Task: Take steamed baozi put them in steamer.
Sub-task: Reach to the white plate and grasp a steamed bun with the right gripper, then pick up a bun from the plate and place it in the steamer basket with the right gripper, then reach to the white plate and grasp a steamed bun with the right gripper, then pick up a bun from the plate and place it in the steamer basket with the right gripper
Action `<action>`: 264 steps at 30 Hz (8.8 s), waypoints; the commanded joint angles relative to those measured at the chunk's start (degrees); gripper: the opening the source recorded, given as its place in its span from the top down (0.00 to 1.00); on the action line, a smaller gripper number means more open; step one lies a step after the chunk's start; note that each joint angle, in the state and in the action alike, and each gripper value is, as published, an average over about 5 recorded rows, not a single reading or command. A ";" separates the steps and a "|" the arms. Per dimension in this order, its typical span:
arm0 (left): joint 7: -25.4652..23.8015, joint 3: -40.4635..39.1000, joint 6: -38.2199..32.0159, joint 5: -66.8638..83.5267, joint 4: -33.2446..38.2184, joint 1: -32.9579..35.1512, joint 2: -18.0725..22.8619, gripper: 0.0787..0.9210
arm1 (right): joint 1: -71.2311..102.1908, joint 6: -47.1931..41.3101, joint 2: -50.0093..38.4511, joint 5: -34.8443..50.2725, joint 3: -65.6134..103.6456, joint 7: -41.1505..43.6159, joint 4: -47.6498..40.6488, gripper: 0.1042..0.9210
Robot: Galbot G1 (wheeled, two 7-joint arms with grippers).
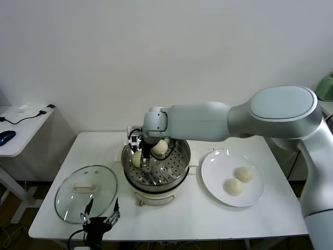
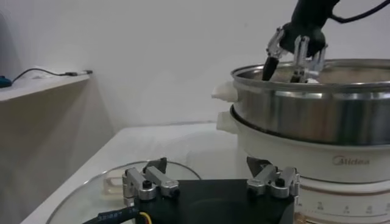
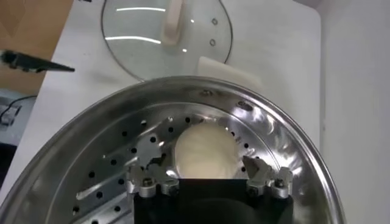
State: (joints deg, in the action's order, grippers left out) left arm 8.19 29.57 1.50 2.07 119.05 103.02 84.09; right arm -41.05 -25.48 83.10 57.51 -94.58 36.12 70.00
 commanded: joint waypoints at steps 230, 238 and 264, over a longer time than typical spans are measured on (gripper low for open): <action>-0.04 -3.47 -0.59 -3.56 2.51 3.47 0.47 0.12 | -12.89 -4.76 -16.89 4.55 -6.06 -4.34 24.87 0.42; -0.02 -3.05 -0.70 -3.41 2.04 3.37 0.64 0.12 | -2.45 -5.91 -15.77 -2.97 -4.35 -6.34 18.49 0.42; -0.48 -2.40 -0.20 -3.28 1.89 3.01 0.84 0.12 | -3.12 6.86 -18.27 -5.15 -0.49 6.90 9.14 0.13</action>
State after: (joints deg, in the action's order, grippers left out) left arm 7.85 27.11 1.25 -1.27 120.72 105.95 85.11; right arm -40.34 -25.65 66.06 51.16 -95.47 34.59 80.90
